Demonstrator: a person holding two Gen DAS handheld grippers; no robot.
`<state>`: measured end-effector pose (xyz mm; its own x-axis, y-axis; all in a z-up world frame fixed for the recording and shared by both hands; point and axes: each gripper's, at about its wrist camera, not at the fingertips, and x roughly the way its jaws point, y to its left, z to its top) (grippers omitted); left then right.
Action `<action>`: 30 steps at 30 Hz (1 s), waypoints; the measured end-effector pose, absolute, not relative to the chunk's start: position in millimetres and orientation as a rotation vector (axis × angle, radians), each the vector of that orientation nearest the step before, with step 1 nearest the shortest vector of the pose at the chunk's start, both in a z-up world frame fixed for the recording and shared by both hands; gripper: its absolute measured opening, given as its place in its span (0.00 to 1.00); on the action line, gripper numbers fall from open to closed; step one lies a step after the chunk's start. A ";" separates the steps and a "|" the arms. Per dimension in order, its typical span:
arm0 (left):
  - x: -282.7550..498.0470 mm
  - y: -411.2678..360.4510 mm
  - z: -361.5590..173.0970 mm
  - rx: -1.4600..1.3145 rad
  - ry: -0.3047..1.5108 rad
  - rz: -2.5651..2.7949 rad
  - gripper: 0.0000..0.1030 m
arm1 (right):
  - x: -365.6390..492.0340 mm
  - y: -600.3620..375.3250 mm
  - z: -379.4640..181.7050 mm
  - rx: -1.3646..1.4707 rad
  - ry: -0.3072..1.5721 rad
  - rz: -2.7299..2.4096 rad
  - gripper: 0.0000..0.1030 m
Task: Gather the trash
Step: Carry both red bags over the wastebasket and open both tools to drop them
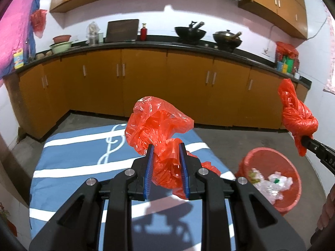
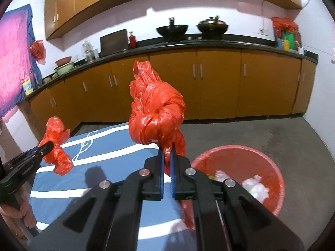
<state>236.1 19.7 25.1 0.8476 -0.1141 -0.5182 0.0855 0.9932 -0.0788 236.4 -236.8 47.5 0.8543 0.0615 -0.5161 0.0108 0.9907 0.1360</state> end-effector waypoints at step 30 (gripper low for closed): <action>230.1 -152.9 2.0 0.079 0.600 -0.395 0.23 | 198.9 -396.0 3.9 0.322 0.576 -0.204 0.06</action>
<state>230.1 -152.9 2.0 0.7530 -0.3389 -0.5641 0.3844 0.9223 -0.0410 198.9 -396.0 3.9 0.8208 -0.0994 -0.5625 0.2775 0.9301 0.2406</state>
